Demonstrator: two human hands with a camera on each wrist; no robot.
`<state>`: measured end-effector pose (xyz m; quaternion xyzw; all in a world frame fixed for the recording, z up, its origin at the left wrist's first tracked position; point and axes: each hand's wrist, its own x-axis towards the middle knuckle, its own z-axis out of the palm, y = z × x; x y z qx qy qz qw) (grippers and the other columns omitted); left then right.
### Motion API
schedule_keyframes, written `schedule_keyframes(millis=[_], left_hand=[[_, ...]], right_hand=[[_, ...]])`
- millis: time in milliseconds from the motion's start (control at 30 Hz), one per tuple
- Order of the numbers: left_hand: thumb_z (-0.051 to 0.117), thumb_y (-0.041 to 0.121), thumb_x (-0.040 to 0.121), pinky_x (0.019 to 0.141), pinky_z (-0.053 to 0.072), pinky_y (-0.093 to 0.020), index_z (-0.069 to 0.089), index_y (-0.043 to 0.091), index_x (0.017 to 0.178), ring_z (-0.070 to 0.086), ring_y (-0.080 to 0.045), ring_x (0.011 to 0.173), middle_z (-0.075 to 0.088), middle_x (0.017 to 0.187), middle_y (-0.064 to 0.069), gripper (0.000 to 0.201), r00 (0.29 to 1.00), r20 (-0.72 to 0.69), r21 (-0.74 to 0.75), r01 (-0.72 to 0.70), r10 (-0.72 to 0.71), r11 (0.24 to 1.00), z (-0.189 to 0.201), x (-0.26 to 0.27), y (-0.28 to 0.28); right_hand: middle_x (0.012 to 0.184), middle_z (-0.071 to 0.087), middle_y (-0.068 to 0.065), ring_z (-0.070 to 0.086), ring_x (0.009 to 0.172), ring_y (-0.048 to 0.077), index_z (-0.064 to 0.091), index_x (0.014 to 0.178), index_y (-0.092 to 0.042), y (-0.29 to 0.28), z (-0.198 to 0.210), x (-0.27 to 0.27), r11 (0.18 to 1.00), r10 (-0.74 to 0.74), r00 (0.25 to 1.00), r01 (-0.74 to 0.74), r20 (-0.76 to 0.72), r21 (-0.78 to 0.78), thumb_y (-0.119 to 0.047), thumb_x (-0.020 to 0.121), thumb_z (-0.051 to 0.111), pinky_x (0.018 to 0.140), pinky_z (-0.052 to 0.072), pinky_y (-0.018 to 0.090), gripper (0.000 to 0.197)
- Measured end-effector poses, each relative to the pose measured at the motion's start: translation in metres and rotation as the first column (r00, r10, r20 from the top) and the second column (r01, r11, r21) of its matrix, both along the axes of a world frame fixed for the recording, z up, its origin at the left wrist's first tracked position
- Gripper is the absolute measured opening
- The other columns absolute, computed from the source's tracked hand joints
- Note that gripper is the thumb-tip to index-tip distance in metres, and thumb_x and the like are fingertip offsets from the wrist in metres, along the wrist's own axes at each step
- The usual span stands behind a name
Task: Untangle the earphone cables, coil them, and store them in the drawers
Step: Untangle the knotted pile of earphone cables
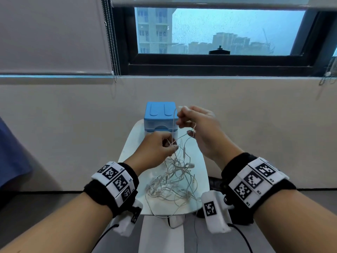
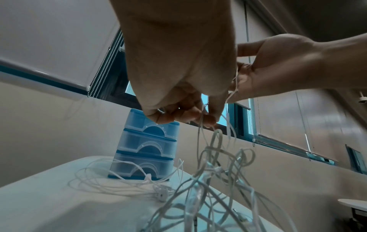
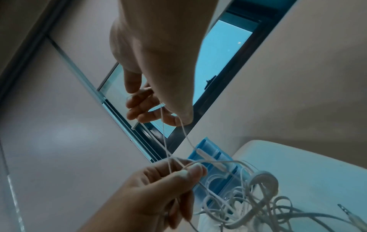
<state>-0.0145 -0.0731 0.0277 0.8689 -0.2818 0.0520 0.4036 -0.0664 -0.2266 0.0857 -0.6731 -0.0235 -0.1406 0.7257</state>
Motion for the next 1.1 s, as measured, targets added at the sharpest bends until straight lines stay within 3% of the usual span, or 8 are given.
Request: schedule_keyframes(millis=[200,267,367,500,700,900,967,1100], left_hand=[[0.075,0.023,0.093,0.052,0.042,-0.014,0.073,0.018,0.086,0.057,-0.003,0.048,0.058,0.053,0.01,0.009,0.993,-0.111,-0.001,0.038,-0.038,0.999,-0.001,-0.002,0.003],[0.075,0.024,0.093,0.056,0.044,-0.018,0.074,0.019,0.091,0.059,-0.003,0.049,0.054,0.049,0.014,0.006,0.992,-0.12,0.014,0.038,-0.036,0.999,-0.001,-0.001,0.004],[0.076,0.024,0.093,0.062,0.048,-0.024,0.076,0.023,0.092,0.062,-0.003,0.054,0.062,0.065,0.006,0.002,0.988,-0.145,0.007,0.05,-0.048,0.999,0.0,-0.001,0.006],[0.074,0.02,0.094,0.063,0.048,-0.018,0.075,0.025,0.094,0.063,-0.002,0.061,0.068,0.075,0.003,0.005,0.981,-0.181,-0.003,0.072,-0.072,0.997,0.002,-0.002,0.007],[0.073,0.018,0.094,0.066,0.047,-0.018,0.076,0.02,0.093,0.064,-0.003,0.065,0.068,0.071,0.008,0.004,0.977,-0.189,-0.044,0.089,-0.096,0.995,0.005,-0.002,0.011],[0.072,0.012,0.093,0.064,0.045,-0.015,0.078,0.021,0.092,0.058,-0.001,0.062,0.061,0.061,0.015,0.011,0.968,-0.211,-0.054,0.126,-0.134,0.991,0.01,-0.003,0.015],[0.075,0.017,0.092,0.065,0.042,-0.018,0.078,0.026,0.095,0.05,-0.003,0.06,0.054,0.058,0.016,0.01,0.959,-0.235,-0.062,0.149,-0.159,0.987,0.011,-0.003,0.016],[0.079,0.032,0.09,0.061,0.032,-0.023,0.078,0.028,0.099,0.036,-0.012,0.065,0.039,0.062,0.011,0.01,0.935,-0.276,-0.09,0.207,-0.224,0.974,0.01,-0.005,0.018]], right_hand=[[0.125,0.073,0.001,0.064,0.11,0.015,0.071,0.088,-0.016,-0.006,0.006,-0.004,0.955,0.176,0.978,-0.197,0.11,0.224,-0.021,0.1,0.056,0.089,0.041,0.033,0.021],[0.13,0.071,-0.002,0.062,0.115,0.017,0.073,0.084,-0.013,-0.009,0.006,-0.006,0.96,0.169,0.976,-0.195,0.14,0.203,-0.018,0.095,0.061,0.093,0.042,0.037,0.017],[0.127,0.071,-0.007,0.057,0.128,0.014,0.077,0.074,-0.016,-0.011,0.007,-0.008,0.982,0.139,0.975,-0.158,0.172,0.103,-0.021,0.08,0.068,0.092,0.043,0.04,0.011],[0.125,0.07,-0.016,0.048,0.137,0.008,0.08,0.073,-0.018,-0.012,0.007,-0.004,0.997,0.08,0.977,-0.074,0.2,-0.039,-0.023,0.074,0.07,0.095,0.043,0.041,0.011],[0.134,0.063,-0.007,0.05,0.132,0.007,0.081,0.081,-0.015,-0.015,0.005,0.003,0.995,0.017,0.985,0.0,0.174,-0.097,-0.014,0.087,0.072,0.09,0.042,0.037,0.011],[0.132,0.066,-0.004,0.059,0.123,0.013,0.082,0.087,-0.018,-0.015,0.008,0.007,0.989,-0.054,0.991,0.07,0.121,-0.131,-0.024,0.089,0.075,0.09,0.05,0.036,0.01],[0.121,0.072,0.0,0.065,0.113,0.015,0.081,0.091,-0.014,-0.014,0.01,0.008,0.986,-0.085,0.993,0.095,0.079,-0.135,-0.025,0.09,0.076,0.087,0.055,0.037,0.012],[0.101,0.076,0.01,0.076,0.079,0.024,0.075,0.099,-0.002,-0.013,0.018,0.008,0.978,-0.195,0.98,0.191,-0.04,-0.077,-0.02,0.096,0.07,0.064,0.06,0.03,0.018]])
